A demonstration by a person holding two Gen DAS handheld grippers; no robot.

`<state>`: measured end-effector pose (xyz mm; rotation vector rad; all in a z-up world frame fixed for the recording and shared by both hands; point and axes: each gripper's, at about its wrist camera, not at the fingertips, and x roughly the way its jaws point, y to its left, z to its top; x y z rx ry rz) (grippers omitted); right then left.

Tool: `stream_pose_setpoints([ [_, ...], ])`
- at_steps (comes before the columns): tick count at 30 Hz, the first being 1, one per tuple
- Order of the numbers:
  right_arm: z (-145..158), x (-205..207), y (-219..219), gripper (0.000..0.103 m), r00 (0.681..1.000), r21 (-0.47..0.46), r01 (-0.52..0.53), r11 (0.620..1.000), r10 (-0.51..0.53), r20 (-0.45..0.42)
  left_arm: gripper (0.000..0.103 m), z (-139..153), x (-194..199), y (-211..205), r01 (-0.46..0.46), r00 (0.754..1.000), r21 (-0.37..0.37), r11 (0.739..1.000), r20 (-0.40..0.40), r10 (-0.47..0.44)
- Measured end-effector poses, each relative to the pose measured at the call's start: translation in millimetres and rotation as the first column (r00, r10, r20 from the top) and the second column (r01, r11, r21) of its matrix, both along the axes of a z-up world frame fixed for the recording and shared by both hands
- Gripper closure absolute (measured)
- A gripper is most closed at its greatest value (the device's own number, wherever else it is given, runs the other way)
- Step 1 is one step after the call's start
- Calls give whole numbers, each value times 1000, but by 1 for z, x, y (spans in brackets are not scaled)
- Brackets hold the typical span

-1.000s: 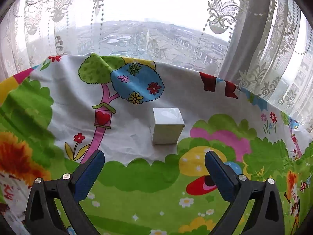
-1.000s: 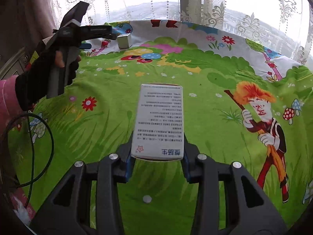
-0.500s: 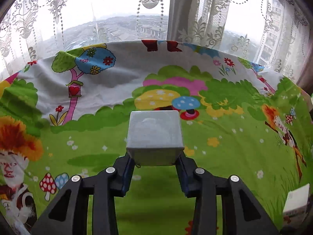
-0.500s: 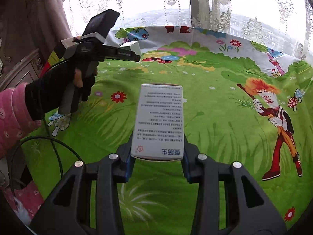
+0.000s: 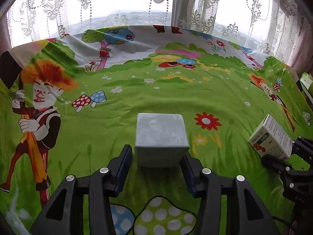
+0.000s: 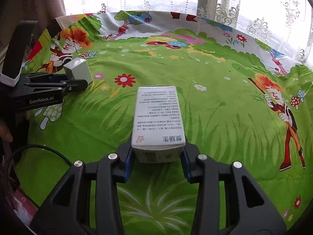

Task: Organize rigid objects
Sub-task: 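Carry both held boxes to the storage box and lower them inside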

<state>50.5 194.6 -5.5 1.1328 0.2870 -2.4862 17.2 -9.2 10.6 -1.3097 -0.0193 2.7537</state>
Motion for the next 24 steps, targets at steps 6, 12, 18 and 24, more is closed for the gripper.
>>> stream_pose_setpoints([
  [6, -1, -2, -6, 53, 1000, 19, 10, 1000, -10, 0, 64, 3, -1, -2, -16, 1000, 31, 999, -15, 17],
  [12, 22, 29, -11, 60, 997, -16, -23, 1000, 22, -68, 63, 21, 47, 10, 9, 998, -1, 1000, -67, -9],
  [18, 28, 50, -15, 60, 997, -18, -27, 999, 26, -75, 62, 16, 78, 15, 16, 999, 17, 1000, -36, -15],
  [24, 37, 71, -7, 60, 996, -45, -10, 999, 6, -91, 62, 21, 101, 20, 31, 998, 10, 999, -47, -31],
])
